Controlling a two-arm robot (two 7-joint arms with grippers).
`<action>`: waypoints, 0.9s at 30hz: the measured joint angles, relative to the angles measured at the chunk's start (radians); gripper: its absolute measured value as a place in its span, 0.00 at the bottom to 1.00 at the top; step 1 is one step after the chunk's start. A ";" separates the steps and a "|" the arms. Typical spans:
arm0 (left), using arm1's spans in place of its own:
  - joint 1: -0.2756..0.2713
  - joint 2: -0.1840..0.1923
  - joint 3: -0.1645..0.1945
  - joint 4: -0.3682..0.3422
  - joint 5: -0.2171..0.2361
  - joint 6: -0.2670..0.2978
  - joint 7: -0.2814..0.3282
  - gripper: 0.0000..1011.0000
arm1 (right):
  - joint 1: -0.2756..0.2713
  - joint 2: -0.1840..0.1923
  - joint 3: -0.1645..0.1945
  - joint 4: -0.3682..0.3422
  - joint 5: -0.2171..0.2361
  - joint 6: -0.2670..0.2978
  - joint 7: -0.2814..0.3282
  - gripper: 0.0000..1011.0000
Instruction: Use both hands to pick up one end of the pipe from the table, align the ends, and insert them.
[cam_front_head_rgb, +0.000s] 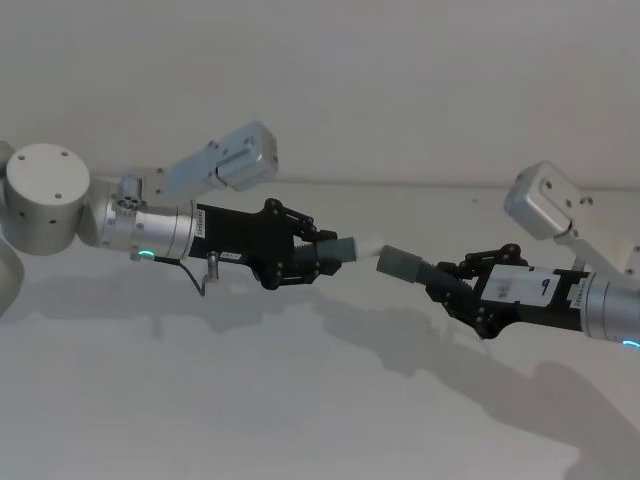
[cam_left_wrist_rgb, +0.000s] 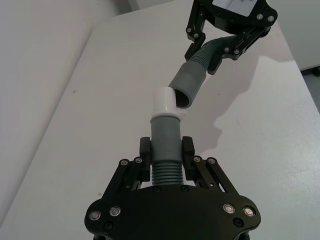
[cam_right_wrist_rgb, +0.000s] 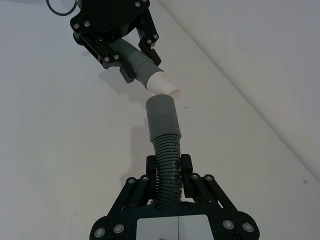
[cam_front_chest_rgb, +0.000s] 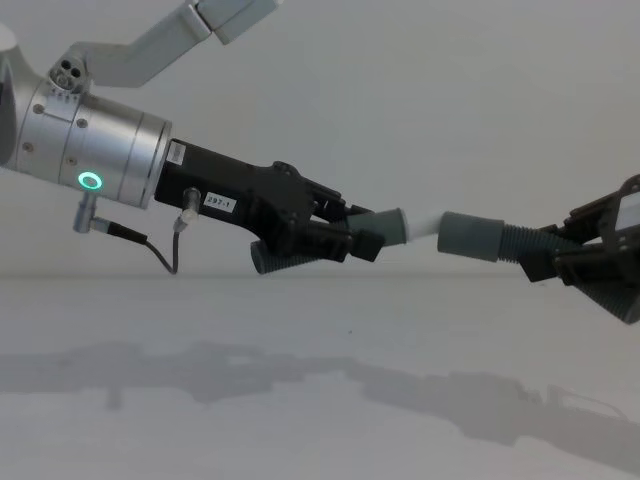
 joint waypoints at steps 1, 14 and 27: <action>-0.001 0.000 0.001 0.001 -0.001 -0.001 0.000 0.35 | 0.001 0.000 -0.001 0.002 0.000 0.000 0.000 0.28; -0.007 -0.002 0.011 0.008 -0.009 -0.004 0.003 0.35 | 0.018 -0.002 -0.012 0.027 0.012 -0.006 -0.004 0.28; -0.007 0.004 0.018 0.006 -0.008 0.008 0.037 0.35 | 0.032 0.001 -0.021 0.043 0.022 -0.004 -0.008 0.28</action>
